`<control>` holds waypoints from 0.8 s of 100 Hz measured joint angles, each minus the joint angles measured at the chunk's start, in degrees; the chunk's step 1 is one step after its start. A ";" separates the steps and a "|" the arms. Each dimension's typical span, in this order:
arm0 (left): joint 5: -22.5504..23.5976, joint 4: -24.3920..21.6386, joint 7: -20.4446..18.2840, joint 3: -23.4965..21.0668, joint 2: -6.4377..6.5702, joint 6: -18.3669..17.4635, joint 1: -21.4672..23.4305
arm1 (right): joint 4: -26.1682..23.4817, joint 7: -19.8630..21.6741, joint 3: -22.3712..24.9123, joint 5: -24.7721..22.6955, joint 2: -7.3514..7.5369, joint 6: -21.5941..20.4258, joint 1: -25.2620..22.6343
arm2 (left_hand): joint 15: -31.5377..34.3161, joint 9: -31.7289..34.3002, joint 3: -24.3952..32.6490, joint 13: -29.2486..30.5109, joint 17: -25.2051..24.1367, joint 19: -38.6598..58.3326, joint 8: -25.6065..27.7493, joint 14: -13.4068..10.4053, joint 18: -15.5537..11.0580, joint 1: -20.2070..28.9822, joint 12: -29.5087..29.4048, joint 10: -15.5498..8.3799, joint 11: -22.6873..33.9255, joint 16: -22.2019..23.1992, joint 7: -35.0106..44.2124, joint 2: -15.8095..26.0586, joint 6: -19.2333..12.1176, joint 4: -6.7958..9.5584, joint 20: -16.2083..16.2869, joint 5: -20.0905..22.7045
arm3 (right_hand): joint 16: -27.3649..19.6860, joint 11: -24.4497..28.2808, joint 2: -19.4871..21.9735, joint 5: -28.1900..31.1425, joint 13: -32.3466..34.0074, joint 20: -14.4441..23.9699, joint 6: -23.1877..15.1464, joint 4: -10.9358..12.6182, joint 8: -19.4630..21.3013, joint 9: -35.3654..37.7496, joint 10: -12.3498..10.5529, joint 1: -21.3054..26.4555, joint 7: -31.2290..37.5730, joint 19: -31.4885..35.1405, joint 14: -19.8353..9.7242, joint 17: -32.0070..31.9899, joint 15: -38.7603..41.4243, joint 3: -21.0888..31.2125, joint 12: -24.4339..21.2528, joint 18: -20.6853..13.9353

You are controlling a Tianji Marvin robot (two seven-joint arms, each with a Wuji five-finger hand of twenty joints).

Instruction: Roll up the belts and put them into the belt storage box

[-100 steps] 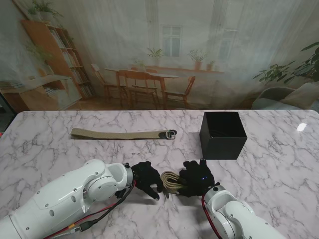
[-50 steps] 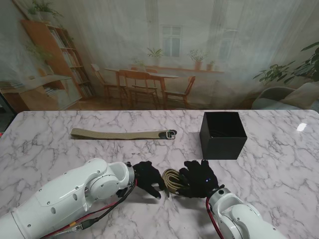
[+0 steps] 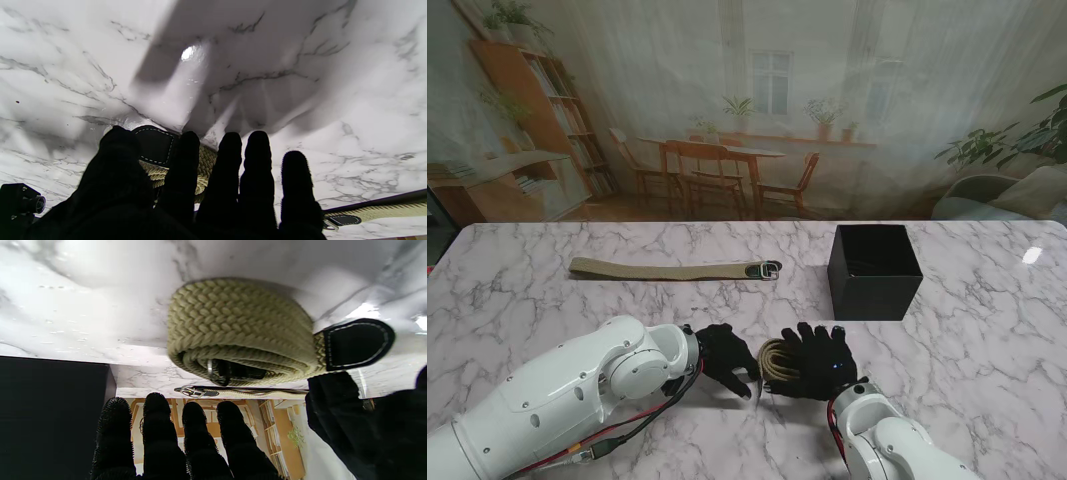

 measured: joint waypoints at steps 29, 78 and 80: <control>-0.73 0.22 0.41 0.32 -0.06 0.29 -0.16 | -0.02 3.79 -4.69 0.98 -0.08 4.87 3.17 | 0.15 0.27 0.00 0.51 0.04 0.64 -1.57 0.41 0.00 0.00 0.01 0.88 0.75 0.03 -1.77 0.00 0.28 0.00 0.00 -2.82 | -1.29 -0.58 -0.07 -2.11 -2.07 -2.54 -0.04 0.95 -0.01 -1.62 -0.05 4.91 -0.86 -3.04 1.80 -0.61 -2.92 -0.15 -0.58 2.87; -2.57 0.60 0.32 2.14 -0.09 1.24 -1.69 | 1.57 4.56 -7.32 2.03 -0.20 6.74 5.28 | 0.17 0.85 0.00 0.51 0.06 0.64 -4.21 1.11 0.00 0.00 0.11 2.92 1.61 0.11 -3.75 0.66 -0.61 0.00 0.00 -6.36 | -1.92 -1.94 1.57 -2.13 -2.68 -4.82 -0.04 2.27 0.27 -1.62 0.74 8.60 -2.89 -4.99 3.47 -1.22 -4.36 -0.38 -1.37 5.54; -2.60 0.62 0.32 2.16 -0.09 1.24 -1.71 | 1.63 4.65 -7.42 2.03 -0.19 6.78 5.37 | 0.17 0.85 0.00 0.51 0.06 0.64 -4.23 1.11 0.00 0.00 0.12 2.92 1.61 0.17 -3.75 0.66 -0.61 0.00 0.00 -6.36 | -1.92 -1.94 1.48 -2.13 -2.68 -4.83 -0.04 2.47 0.36 -1.63 0.74 9.30 -3.05 -5.00 3.47 -1.22 -4.36 -0.22 -1.37 5.58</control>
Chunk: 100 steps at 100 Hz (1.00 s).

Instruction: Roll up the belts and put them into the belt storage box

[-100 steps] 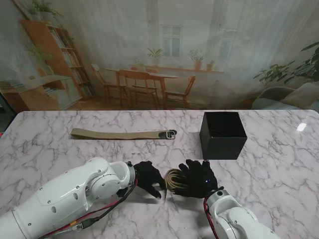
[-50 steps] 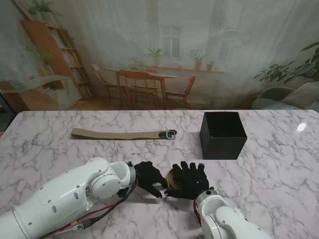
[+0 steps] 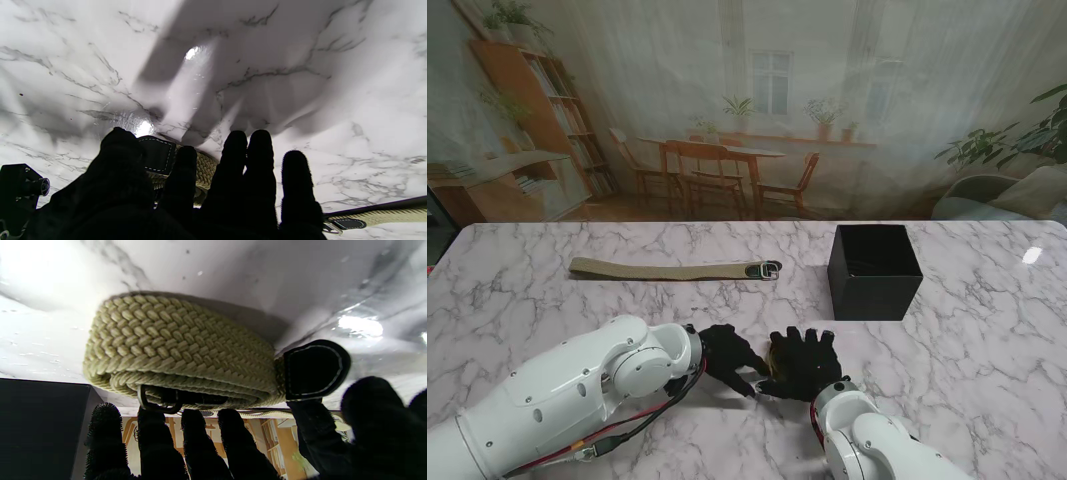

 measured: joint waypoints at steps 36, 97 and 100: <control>2.40 -1.01 -1.65 -3.62 -0.07 -0.82 2.57 | 1.19 0.46 -1.04 -0.98 -0.10 1.68 1.36 | 0.00 -0.19 0.00 0.00 0.00 0.00 -0.19 -0.61 0.00 0.00 -1.77 -4.12 -5.00 0.40 -0.04 0.00 -0.01 0.00 0.00 0.00 | 2.07 5.66 -9.51 -0.80 6.02 0.75 -1.35 4.05 4.13 -0.51 -0.15 6.02 -0.65 9.17 -3.26 9.52 4.01 16.15 2.54 0.73; 9.14 -4.80 -3.46 -13.98 0.14 -2.40 11.42 | 2.92 -2.73 1.10 -3.22 0.04 -0.18 0.54 | 0.01 -0.71 0.00 0.01 0.03 0.00 -0.20 -0.87 0.00 0.00 -3.97 -9.00 -6.79 0.40 0.00 0.15 -0.01 0.00 0.00 0.04 | 20.46 23.98 -22.75 -3.46 18.80 6.16 -7.97 0.36 8.07 5.02 -0.23 13.16 14.83 28.88 -8.48 35.17 32.68 25.72 18.18 -11.47; 9.39 -5.03 -3.42 -14.48 0.14 -2.51 11.92 | 3.07 -2.99 1.14 -3.20 0.02 -0.34 0.56 | 0.01 -0.56 -0.02 0.02 0.03 0.01 -0.20 -0.90 0.00 0.00 -3.94 -9.00 -6.61 0.40 0.01 0.73 -0.01 0.00 0.00 0.05 | 20.78 24.52 -22.75 -3.46 19.35 6.16 -8.62 -0.02 7.46 5.33 -0.31 13.16 16.35 29.42 -8.64 36.22 33.33 26.36 18.34 -12.16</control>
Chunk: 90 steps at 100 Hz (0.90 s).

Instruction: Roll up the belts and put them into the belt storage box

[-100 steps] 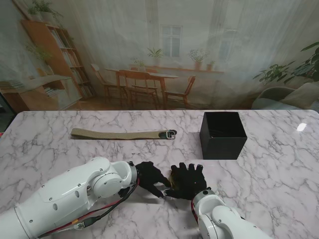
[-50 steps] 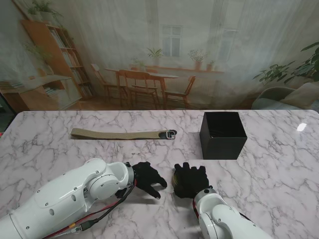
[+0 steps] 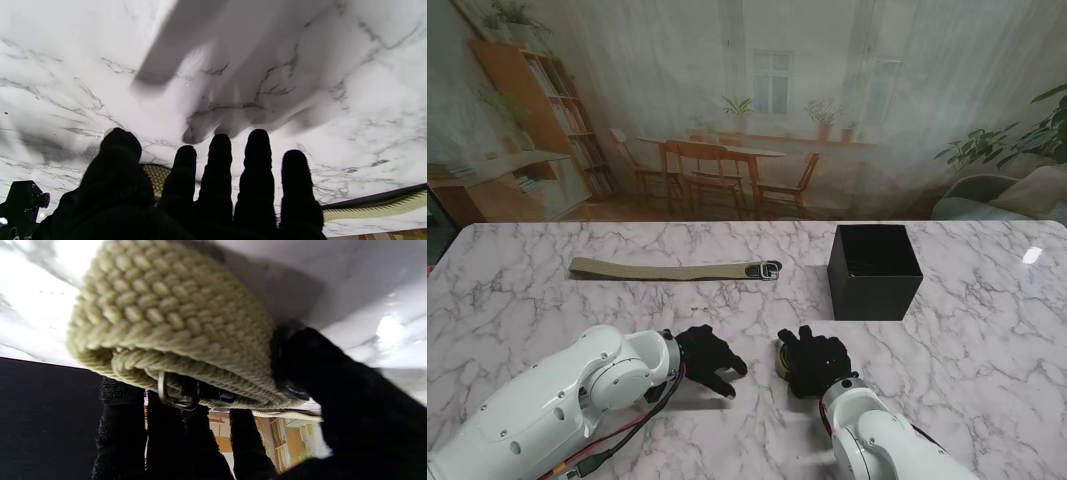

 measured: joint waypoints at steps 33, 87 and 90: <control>1.95 -1.34 2.24 -3.45 -0.05 -1.26 2.95 | 2.49 -5.14 0.10 0.28 -0.29 -1.64 0.37 | 0.00 0.63 0.00 0.04 0.04 0.00 0.00 0.00 0.00 0.00 0.63 0.13 0.64 0.00 0.12 0.00 0.00 0.00 0.00 0.24 | 1.41 4.33 -2.27 0.05 8.62 1.38 -4.50 -6.61 -5.65 6.63 -0.75 6.32 13.61 5.23 -2.42 8.07 5.26 2.08 3.57 -5.87; 9.64 -4.64 7.70 -15.76 -1.23 -4.18 8.94 | -4.96 -9.00 10.27 -4.79 -0.52 -8.40 -6.65 | 0.00 1.64 0.00 0.82 0.38 0.01 0.19 -0.03 0.01 0.00 0.64 0.11 1.23 0.00 0.79 0.00 0.00 0.00 0.00 1.48 | 0.34 4.68 -4.67 4.07 11.97 1.64 -8.70 -12.02 -6.44 11.48 -1.36 9.22 17.97 6.27 -2.47 11.27 5.31 1.97 4.13 -6.20; 10.15 -4.66 8.14 -16.31 -1.26 -4.38 9.13 | -6.23 -8.95 10.96 -5.36 -0.51 -8.65 -7.20 | 0.00 1.64 0.00 0.82 0.38 0.01 0.31 -0.03 0.01 -0.01 0.64 0.11 1.24 0.00 1.08 0.04 0.00 0.00 0.00 1.81 | 0.34 4.68 -4.67 4.07 11.99 1.64 -8.70 -12.02 -6.44 11.49 -1.36 9.22 17.97 6.31 -2.47 11.29 5.31 1.97 4.13 -6.21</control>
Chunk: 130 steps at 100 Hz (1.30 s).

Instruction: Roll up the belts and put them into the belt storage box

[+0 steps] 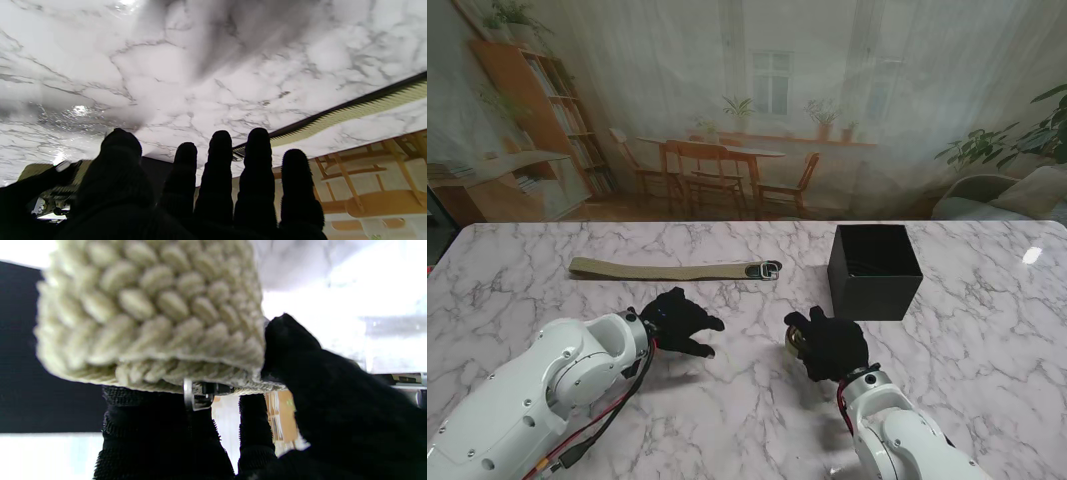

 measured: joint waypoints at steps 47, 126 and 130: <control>8.20 -1.18 6.39 -11.10 -0.53 -2.13 5.57 | -4.72 -1.15 10.18 -6.28 -0.24 -8.68 2.83 | 0.00 0.01 -0.04 0.05 0.01 0.01 7.25 -0.04 0.63 -0.56 0.00 0.00 0.02 -0.81 7.04 1.57 -1.10 0.00 -0.75 6.29 | -0.03 0.00 -1.18 5.89 1.48 0.08 -2.32 -0.57 -0.65 2.49 -0.06 0.05 -0.40 0.65 0.00 1.12 0.00 0.00 0.00 -0.01; 13.63 -1.11 13.64 -18.17 -0.49 0.69 13.66 | 12.72 5.50 8.98 -10.91 2.82 -14.53 24.89 | 0.02 -1.34 -0.04 0.06 0.01 -0.74 12.77 -0.04 0.66 -0.76 -0.26 0.61 -0.56 -1.37 8.28 2.19 -1.44 0.00 -0.84 3.35 | -0.05 -0.28 -2.40 9.77 3.50 0.20 -4.22 -1.94 6.44 5.89 -0.25 0.06 -0.53 0.65 0.00 2.44 0.00 0.00 0.70 -0.02; 13.63 -1.08 13.73 -18.20 -0.49 0.81 13.74 | 13.37 5.60 8.54 -10.77 2.92 -14.50 25.33 | 0.02 -1.34 -0.04 0.06 0.01 -0.74 12.91 -0.04 0.66 -0.76 -0.26 0.61 -0.56 -1.38 8.54 2.19 -1.44 0.00 -0.84 3.35 | -0.05 -0.28 -2.40 9.81 3.50 0.20 -4.25 -1.96 6.46 5.90 -0.26 0.06 -0.53 0.29 0.00 2.44 -0.02 0.00 0.70 -0.02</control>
